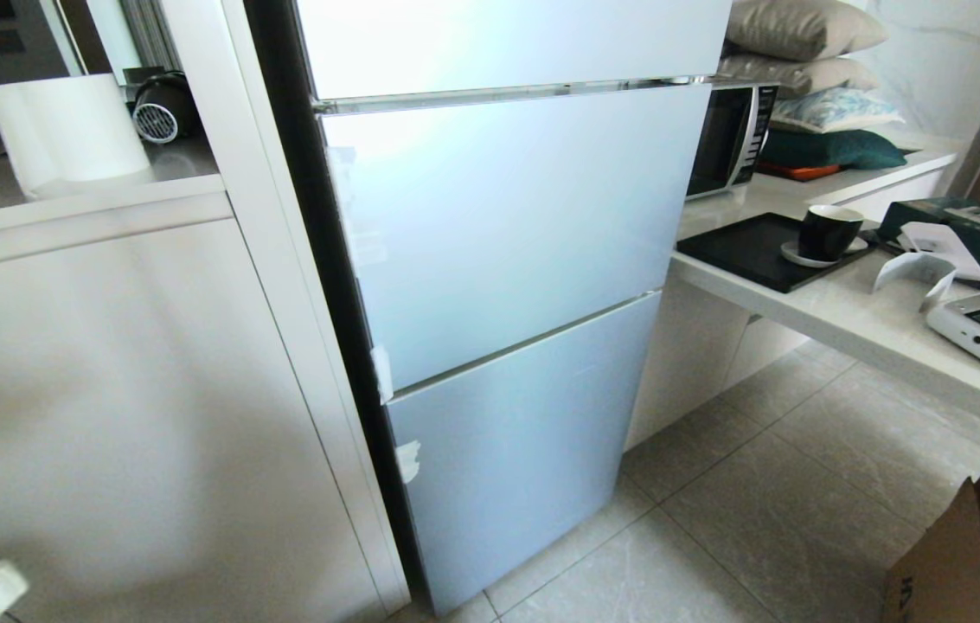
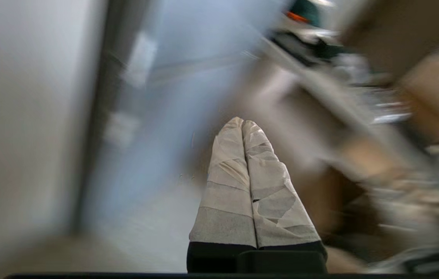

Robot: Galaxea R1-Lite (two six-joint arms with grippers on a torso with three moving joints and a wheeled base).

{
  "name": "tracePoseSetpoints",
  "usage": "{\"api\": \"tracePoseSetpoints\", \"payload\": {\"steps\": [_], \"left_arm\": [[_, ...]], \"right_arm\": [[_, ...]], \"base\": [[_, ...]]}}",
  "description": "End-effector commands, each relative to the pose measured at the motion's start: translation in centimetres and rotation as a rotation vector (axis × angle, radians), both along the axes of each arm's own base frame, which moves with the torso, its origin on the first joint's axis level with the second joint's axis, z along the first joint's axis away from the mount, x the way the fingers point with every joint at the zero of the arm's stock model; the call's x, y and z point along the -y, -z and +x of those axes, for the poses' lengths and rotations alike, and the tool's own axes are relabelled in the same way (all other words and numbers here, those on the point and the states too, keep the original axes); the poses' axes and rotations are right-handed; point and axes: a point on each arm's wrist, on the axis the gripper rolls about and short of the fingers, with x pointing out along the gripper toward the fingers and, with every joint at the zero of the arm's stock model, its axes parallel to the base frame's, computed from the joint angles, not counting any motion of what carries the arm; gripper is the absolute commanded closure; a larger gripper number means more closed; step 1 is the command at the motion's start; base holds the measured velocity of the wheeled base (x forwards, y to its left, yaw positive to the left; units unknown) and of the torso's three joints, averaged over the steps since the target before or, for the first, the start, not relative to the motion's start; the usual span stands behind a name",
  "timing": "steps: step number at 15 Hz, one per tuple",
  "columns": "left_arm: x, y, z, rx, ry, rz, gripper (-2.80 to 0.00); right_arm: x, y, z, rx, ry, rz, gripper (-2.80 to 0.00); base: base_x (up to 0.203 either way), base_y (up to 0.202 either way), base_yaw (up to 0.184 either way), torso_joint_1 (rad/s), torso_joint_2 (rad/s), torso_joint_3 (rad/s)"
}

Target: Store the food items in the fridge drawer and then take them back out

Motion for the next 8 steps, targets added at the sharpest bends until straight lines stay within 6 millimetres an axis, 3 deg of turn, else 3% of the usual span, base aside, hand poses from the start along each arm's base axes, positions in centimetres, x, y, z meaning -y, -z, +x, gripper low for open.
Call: {"api": "tracePoseSetpoints", "payload": {"steps": [1,4,8], "left_arm": [[1.0,-0.1,6.5,-0.24,0.051,-0.112,0.0],[2.1,0.4,12.6,-0.299,0.072,-0.207,0.0],[1.2,-0.7,17.7,-0.147,-0.026,-0.278,0.0]], "right_arm": [[0.0,0.0,0.0,0.0,0.0,0.0,0.0],[0.0,0.0,0.0,0.0,0.0,0.0,0.0],[0.0,0.0,0.0,0.0,0.0,0.0,0.0]], "base": [[0.0,0.0,0.0,0.0,0.0,0.0],[0.0,0.0,0.0,0.0,0.0,0.0],[0.0,0.0,0.0,0.0,0.0,0.0]]}}
